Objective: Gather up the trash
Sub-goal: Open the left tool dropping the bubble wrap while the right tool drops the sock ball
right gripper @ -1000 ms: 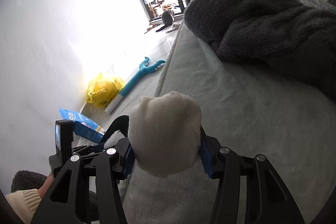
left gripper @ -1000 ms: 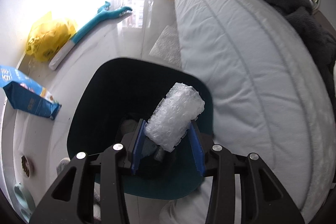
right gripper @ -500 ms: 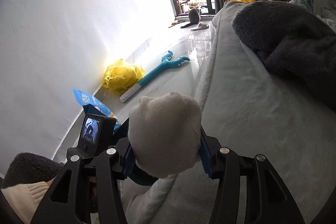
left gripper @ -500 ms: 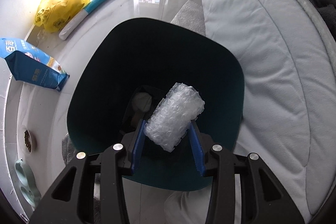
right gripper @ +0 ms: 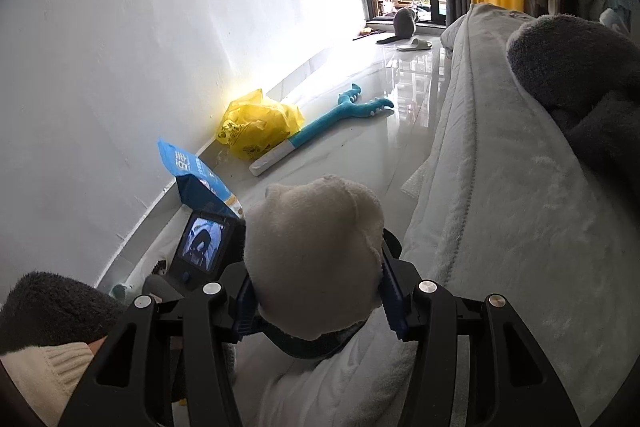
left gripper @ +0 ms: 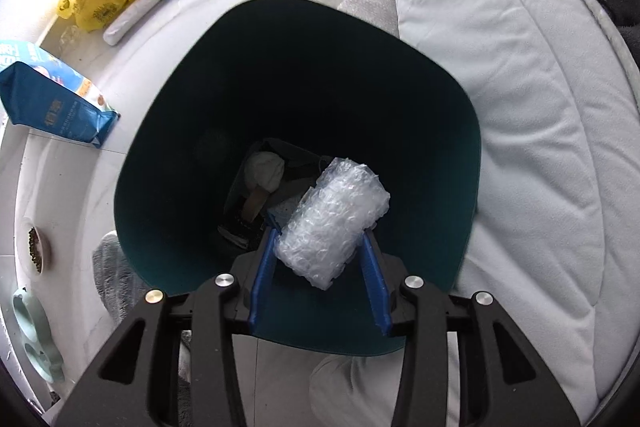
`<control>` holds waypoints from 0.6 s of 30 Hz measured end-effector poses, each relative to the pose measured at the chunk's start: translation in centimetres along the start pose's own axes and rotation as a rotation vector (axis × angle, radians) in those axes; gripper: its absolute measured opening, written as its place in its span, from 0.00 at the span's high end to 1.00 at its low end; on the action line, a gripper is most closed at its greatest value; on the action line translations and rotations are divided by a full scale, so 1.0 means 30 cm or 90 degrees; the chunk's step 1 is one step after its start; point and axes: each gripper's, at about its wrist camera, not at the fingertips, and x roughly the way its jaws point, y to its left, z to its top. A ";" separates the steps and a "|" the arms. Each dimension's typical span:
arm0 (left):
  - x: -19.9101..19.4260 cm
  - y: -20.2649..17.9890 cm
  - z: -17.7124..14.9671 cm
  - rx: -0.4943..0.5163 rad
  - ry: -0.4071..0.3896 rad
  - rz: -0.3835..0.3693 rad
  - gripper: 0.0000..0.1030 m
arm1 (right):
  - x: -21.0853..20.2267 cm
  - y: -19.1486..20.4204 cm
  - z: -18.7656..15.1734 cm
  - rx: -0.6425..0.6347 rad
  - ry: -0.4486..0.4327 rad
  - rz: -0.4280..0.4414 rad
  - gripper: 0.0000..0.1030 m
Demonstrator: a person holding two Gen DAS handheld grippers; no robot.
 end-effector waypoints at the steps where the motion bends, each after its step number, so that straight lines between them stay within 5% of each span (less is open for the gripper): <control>1: 0.009 0.010 0.004 0.001 0.006 -0.002 0.57 | 0.005 -0.005 0.005 0.007 -0.002 -0.001 0.49; 13: 0.074 0.132 0.023 -0.012 0.073 -0.040 0.57 | 0.202 -0.037 0.022 0.067 0.052 0.015 0.49; 18: 0.032 0.166 0.063 -0.013 0.056 -0.063 0.57 | 0.271 -0.037 0.036 0.060 0.071 0.000 0.49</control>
